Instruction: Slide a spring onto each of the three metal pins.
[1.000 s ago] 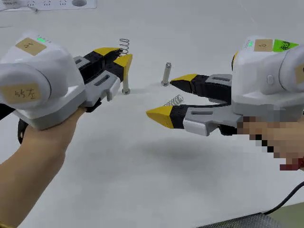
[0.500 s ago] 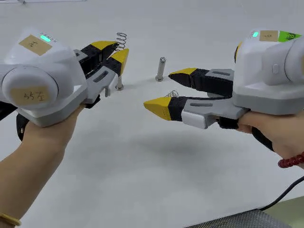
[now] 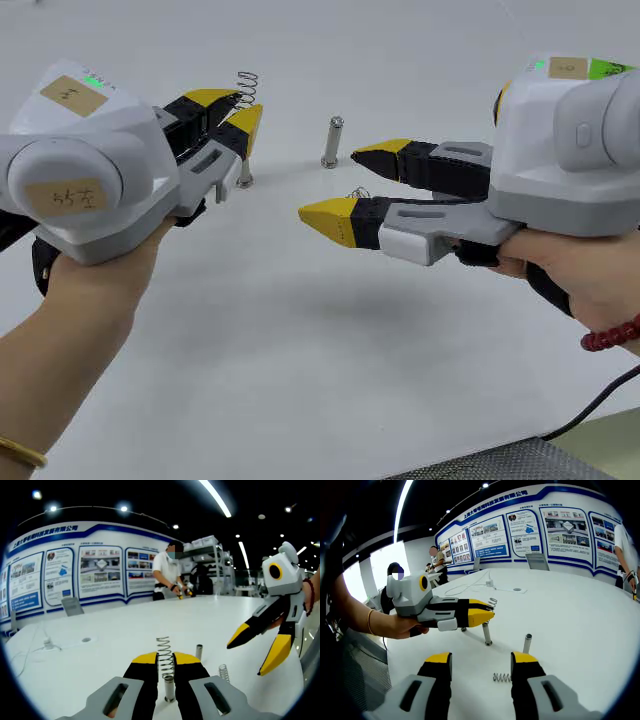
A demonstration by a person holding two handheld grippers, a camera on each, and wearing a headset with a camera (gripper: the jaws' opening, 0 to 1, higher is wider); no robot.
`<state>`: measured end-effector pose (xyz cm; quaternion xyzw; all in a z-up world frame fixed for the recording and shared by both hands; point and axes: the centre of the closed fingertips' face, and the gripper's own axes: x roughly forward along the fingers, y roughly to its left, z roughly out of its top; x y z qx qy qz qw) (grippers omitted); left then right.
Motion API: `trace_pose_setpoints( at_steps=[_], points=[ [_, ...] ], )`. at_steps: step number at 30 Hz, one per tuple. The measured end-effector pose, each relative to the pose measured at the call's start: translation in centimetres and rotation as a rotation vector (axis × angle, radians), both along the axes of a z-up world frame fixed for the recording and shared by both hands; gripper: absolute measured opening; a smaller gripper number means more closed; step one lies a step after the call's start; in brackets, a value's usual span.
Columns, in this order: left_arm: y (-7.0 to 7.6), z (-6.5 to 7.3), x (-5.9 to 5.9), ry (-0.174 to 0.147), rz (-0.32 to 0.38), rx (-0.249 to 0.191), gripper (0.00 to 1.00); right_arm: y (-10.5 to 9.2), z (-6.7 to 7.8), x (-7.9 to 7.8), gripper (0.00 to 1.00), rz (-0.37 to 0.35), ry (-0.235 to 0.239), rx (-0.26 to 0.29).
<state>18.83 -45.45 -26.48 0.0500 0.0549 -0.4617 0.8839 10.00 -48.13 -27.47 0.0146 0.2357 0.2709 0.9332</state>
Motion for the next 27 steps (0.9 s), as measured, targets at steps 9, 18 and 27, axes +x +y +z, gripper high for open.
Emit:
trace_pose_setpoints(
  at_steps=[9, 18, 27],
  points=[
    [0.01, -0.32, -0.09, -0.002, 0.007, -0.002, 0.11, 0.16, -0.16, 0.07, 0.48, 0.003, 0.003, 0.001],
    [0.22, -0.26, -0.23, -0.028, 0.019, 0.003, 0.11, 0.07, -0.17, 0.21, 0.48, -0.003, 0.003, 0.0],
    [0.18, -0.26, -0.65, -0.042, 0.015, 0.004, 0.11, 0.14, -0.01, 0.34, 0.47, -0.005, 0.0, 0.0]
  ],
)
